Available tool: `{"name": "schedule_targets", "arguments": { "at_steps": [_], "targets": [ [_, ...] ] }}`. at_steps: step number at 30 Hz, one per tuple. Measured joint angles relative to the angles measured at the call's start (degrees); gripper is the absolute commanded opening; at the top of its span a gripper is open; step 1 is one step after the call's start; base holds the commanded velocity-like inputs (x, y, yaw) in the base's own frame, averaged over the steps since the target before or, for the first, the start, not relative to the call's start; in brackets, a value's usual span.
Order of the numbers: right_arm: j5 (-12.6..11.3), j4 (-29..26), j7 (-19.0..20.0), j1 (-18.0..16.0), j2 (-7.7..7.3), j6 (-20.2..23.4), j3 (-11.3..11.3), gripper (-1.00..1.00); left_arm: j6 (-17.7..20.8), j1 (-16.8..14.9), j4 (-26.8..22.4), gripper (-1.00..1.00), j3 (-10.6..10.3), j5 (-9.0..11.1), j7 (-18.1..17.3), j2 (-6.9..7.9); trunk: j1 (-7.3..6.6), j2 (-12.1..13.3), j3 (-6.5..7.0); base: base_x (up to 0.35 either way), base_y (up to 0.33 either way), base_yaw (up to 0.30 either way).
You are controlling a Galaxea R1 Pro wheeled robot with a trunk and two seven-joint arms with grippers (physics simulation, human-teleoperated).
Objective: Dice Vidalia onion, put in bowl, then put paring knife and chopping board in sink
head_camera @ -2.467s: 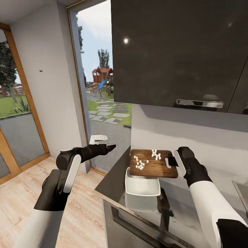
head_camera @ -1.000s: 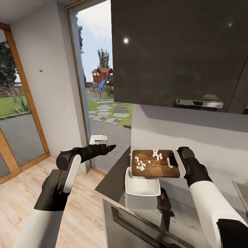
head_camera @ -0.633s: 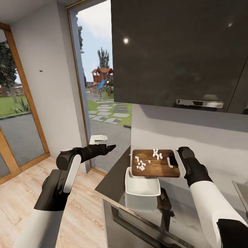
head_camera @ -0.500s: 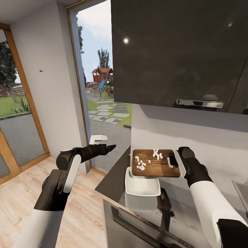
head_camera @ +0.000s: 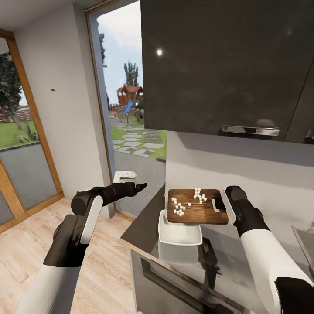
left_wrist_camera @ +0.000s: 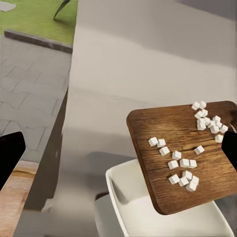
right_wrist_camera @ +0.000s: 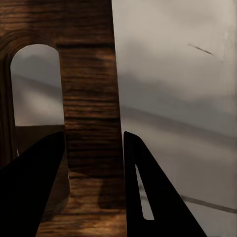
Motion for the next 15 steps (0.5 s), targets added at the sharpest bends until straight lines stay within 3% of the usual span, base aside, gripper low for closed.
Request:
{"name": "schedule_targets", "arguments": {
  "at_steps": [12,15],
  "targets": [
    [0.0,0.0,0.0,0.0,0.0,-0.2,0.0,-1.0,0.0,0.0,0.1,1.0,0.0,0.0,0.0,0.0,0.0,0.0,0.0,-0.003,0.0,0.0],
    [0.1,0.0,0.0,0.0,0.0,-2.5,0.0,-1.0,0.0,0.0,0.1,1.0,0.0,0.0,0.0,0.0,0.0,0.0,0.0,0.0,0.0,0.0]
  ]
}}
